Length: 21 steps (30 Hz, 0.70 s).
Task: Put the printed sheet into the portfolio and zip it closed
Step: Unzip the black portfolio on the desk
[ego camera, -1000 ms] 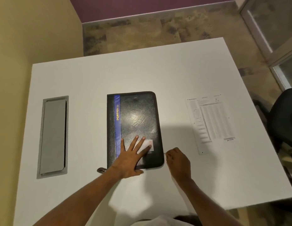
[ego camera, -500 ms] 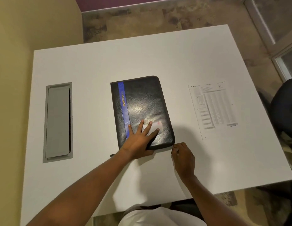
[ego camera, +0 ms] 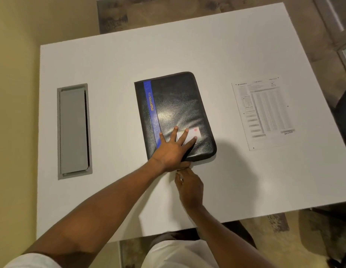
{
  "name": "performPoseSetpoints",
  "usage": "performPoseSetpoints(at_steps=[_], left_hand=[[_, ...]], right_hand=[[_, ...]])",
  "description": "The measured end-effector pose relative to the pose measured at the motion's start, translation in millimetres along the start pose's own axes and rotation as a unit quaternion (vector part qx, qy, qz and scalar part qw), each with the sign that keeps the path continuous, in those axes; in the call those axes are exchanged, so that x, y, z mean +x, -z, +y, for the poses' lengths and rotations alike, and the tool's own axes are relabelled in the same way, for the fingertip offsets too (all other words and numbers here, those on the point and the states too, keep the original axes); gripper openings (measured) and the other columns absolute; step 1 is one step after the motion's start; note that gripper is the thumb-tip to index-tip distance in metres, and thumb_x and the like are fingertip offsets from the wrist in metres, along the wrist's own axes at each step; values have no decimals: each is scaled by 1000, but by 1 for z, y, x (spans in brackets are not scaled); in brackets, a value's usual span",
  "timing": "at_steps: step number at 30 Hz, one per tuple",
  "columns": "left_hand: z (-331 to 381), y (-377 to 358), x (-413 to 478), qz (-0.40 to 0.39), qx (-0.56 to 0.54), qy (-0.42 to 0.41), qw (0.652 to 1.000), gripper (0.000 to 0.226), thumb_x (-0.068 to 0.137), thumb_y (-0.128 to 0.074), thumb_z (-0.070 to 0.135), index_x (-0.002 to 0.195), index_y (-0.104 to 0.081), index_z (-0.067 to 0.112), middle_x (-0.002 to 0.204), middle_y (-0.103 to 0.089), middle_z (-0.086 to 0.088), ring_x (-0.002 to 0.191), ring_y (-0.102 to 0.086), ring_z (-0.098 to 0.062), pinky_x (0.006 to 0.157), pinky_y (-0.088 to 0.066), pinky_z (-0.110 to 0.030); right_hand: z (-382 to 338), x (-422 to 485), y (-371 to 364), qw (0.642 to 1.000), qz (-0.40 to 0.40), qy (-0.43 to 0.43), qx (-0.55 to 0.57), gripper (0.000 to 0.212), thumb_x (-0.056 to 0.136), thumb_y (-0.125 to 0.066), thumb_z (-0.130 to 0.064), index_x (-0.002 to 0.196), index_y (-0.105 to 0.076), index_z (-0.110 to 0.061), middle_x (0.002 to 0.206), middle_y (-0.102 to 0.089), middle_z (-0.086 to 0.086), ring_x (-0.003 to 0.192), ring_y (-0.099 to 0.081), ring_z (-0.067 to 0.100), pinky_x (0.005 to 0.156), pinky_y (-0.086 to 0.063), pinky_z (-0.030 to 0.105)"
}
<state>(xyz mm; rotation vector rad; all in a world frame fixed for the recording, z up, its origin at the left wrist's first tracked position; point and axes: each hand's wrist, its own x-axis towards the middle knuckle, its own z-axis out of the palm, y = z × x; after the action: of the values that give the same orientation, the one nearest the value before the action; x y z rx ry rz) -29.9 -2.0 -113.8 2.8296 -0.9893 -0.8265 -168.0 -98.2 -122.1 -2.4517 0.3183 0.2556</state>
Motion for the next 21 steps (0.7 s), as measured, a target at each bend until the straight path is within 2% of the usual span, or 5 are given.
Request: performPoseSetpoints(at_steps=[7,12,16,19,21], left_hand=[[11,2,-5,-4,13,14,1000,100,90,-61,67,165,-5,32,175,-8,-7,159,-5,-51,110,-28,-83],[39,-2,-16,7,56,66,996,71,98,-59,28,161,-29,16,168,-33,-13,150,-34,-52,91,-57,-63],[52,6,-34,54,97,69,991,50,81,-76,16,130,-70,10,133,-72,-15,108,-73,-49,65,-64,-47],[56,2,-44,105,83,85,987,50,73,-86,12,121,-76,4,119,-77,-19,94,-78,-45,62,-65,-44],[62,3,-51,112,22,119,986,59,80,-84,15,135,-68,3,134,-71,-20,112,-73,-45,70,-66,-44]], right_hand=[[-46,-11,-27,998,-42,36,-23,19,73,-86,-17,65,-70,-16,61,-69,0,57,-67,21,52,-50,26],[-32,-15,-42,994,-37,-11,105,18,93,-66,-9,107,-74,-1,101,-77,15,98,-72,36,86,-53,28],[-21,-19,-10,990,-45,133,-10,15,75,-84,-16,84,-77,-6,75,-77,12,66,-73,28,58,-59,31],[5,-25,14,978,-106,149,-102,16,91,-69,-31,92,-73,-16,90,-75,3,82,-71,21,72,-57,33],[28,-27,30,981,-61,156,-94,12,95,-64,-26,104,-70,-21,102,-72,-3,91,-68,15,82,-57,30]])
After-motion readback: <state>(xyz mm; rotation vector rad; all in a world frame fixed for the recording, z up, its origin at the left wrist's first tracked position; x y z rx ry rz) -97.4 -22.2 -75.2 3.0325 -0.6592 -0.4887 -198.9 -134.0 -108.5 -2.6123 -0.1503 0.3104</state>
